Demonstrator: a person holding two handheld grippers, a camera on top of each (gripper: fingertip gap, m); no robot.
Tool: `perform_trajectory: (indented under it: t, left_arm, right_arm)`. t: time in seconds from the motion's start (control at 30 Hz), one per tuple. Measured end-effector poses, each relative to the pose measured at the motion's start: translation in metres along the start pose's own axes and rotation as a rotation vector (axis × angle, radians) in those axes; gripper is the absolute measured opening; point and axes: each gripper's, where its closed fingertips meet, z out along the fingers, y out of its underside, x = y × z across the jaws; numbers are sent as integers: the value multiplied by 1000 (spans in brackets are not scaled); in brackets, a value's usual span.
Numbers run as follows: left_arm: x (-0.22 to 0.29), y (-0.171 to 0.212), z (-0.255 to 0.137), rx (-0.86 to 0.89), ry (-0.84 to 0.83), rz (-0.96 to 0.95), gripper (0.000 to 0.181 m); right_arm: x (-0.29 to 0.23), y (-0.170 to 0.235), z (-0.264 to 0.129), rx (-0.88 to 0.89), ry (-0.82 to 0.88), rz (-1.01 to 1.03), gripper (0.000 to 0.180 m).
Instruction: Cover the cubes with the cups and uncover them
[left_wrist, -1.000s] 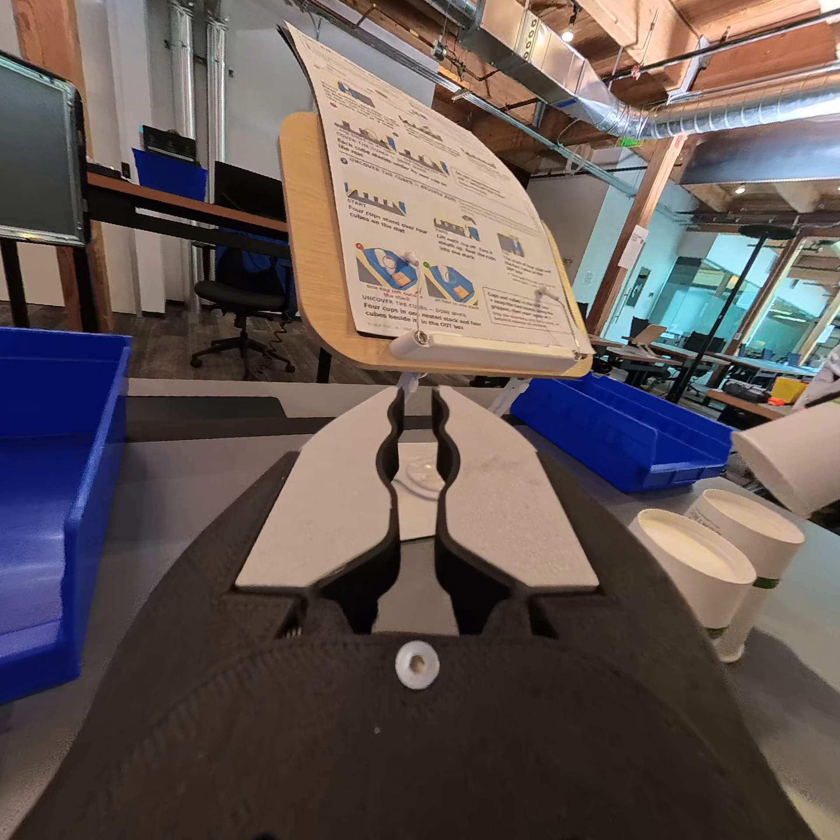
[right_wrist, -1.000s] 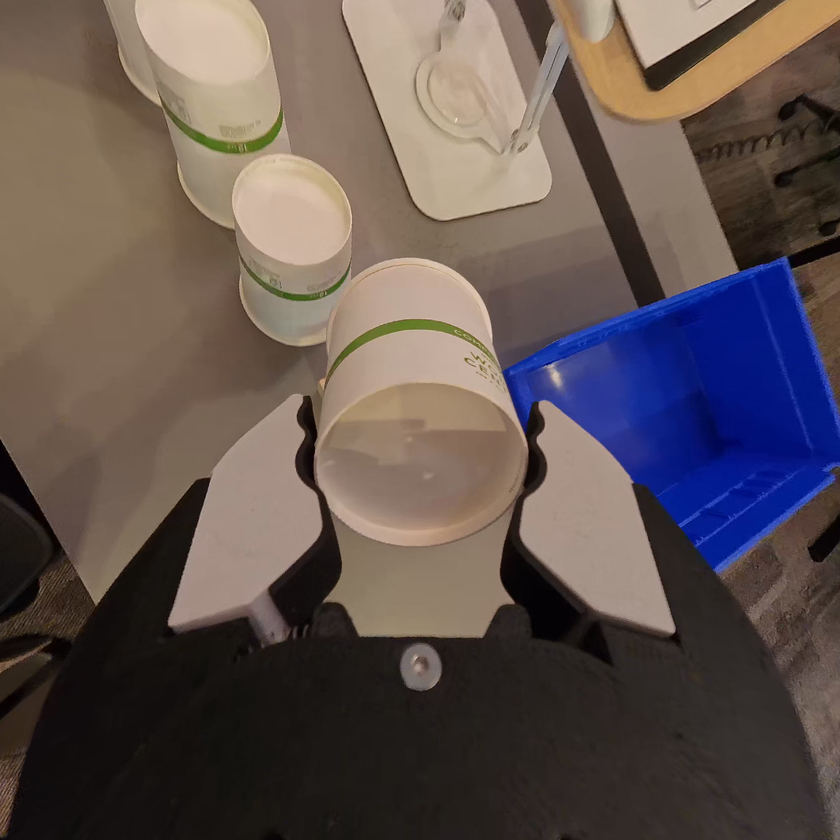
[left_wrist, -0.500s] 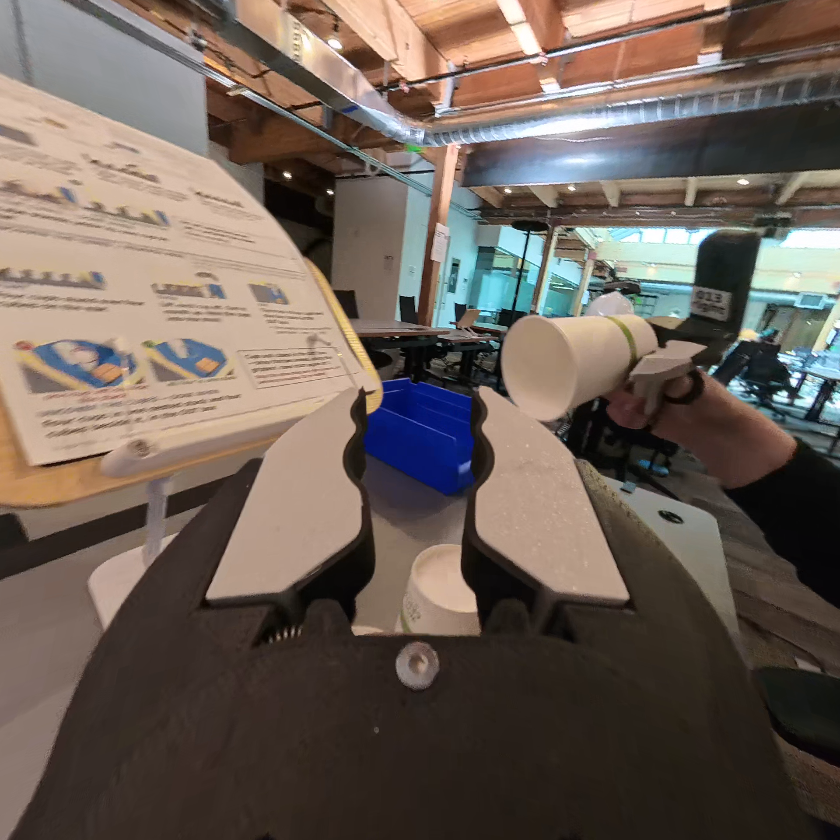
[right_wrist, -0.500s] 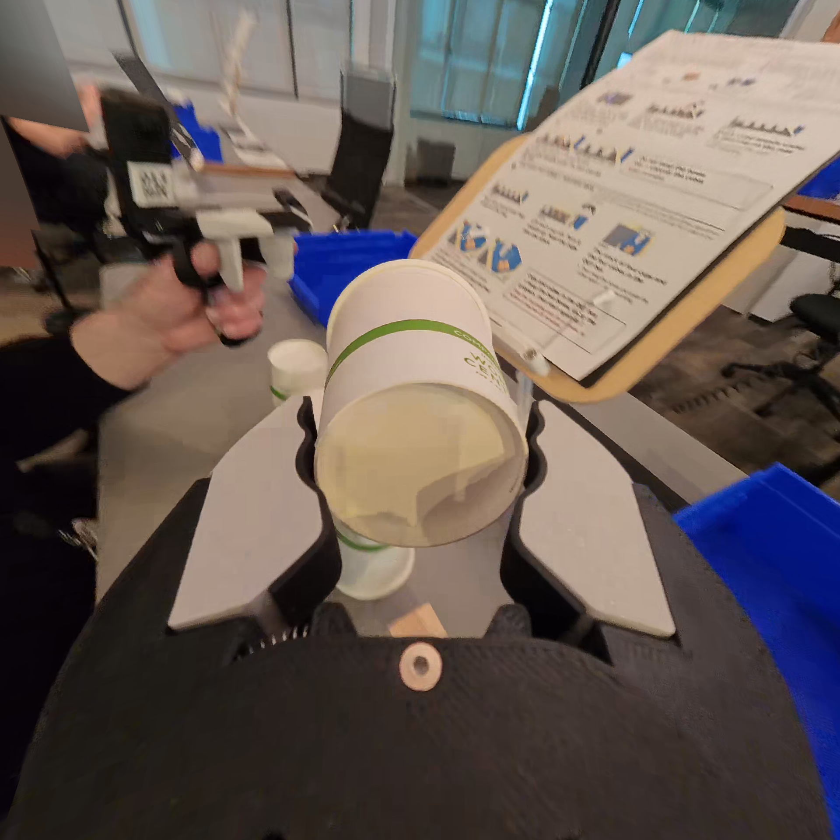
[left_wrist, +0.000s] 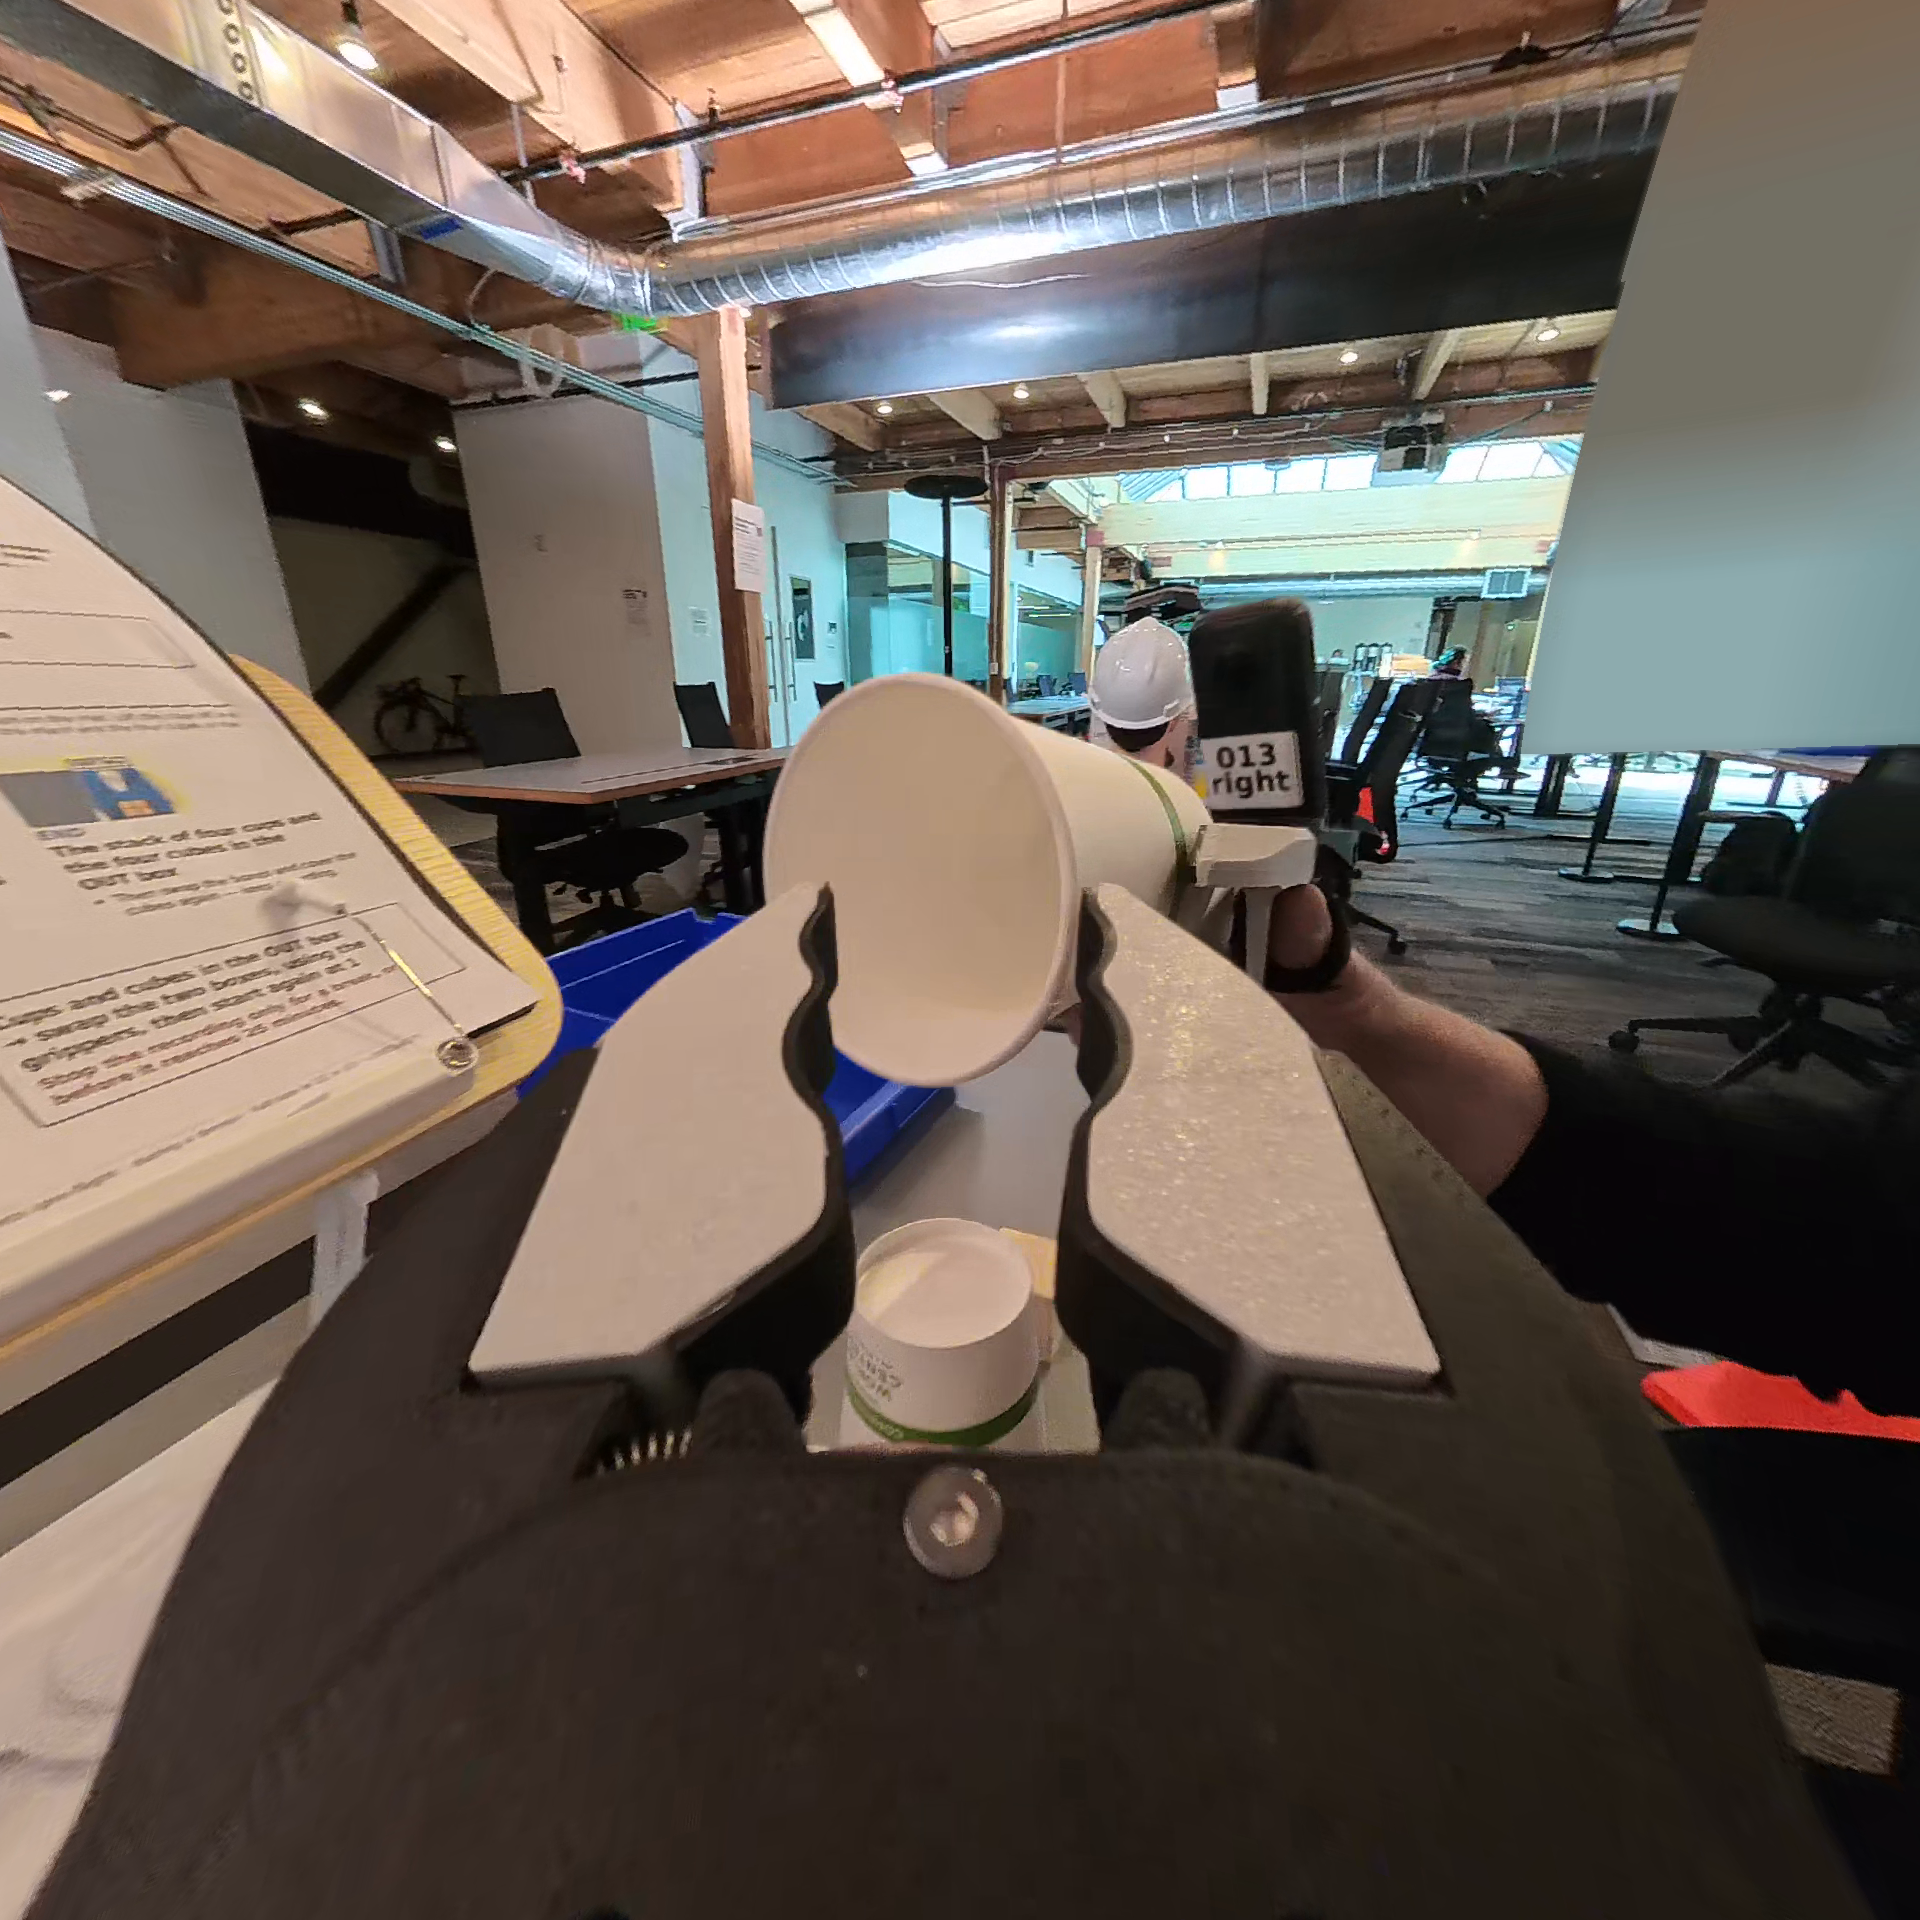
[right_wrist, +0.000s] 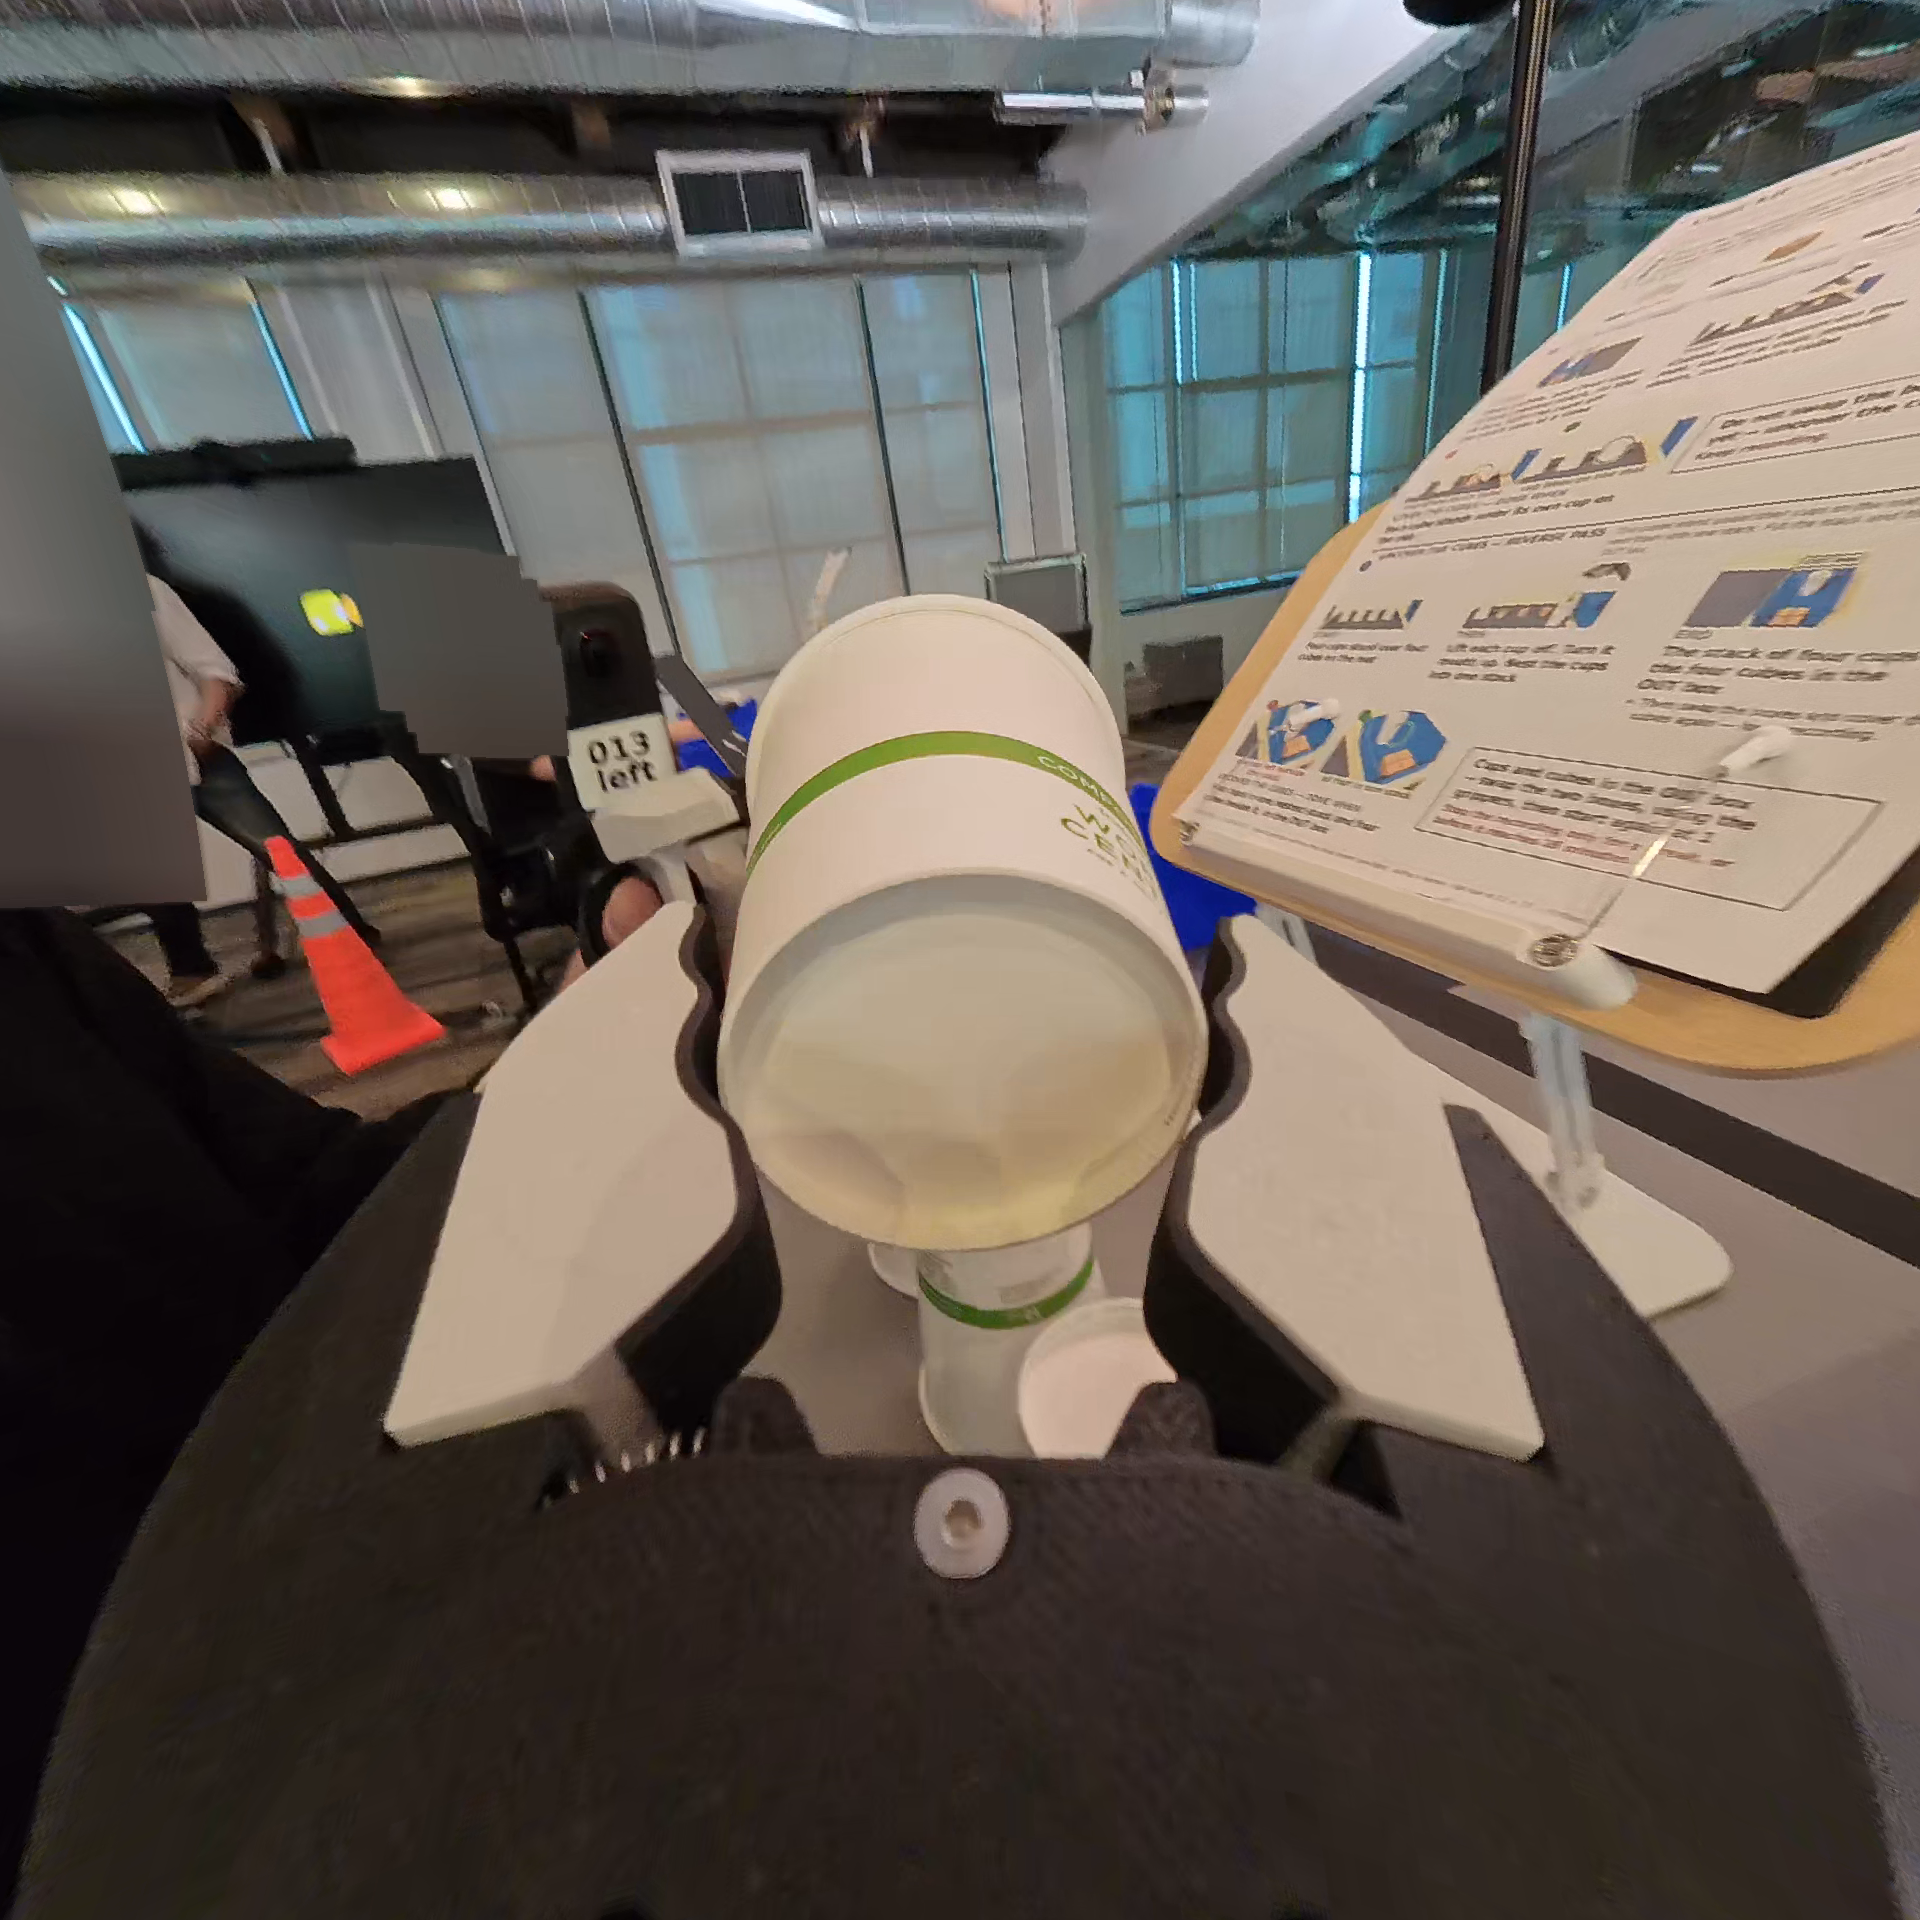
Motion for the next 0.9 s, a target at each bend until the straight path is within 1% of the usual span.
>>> perform_trajectory:
  t: [0.17,0.2,0.37,0.43,0.73,0.9]
  left_arm:
    - [9,3,10,22,51,-48,44]
    - [12,4,12,28,69,-59,42]
    - [22,3,14,55,125,-48,16]
    - [25,5,14,35,155,-44,7]
    - [29,6,12,6,200,-58,2]
    - [32,3,11,-12,219,-42,2]
  right_arm:
    - [-3,6,8,72,-31,94,89]
    - [-4,8,10,80,-43,108,89]
    - [-3,11,13,128,-60,174,90]
    - [-1,11,12,130,-63,184,90]
    - [-2,10,12,140,-105,217,90]
    - [-6,9,14,120,-125,193,90]
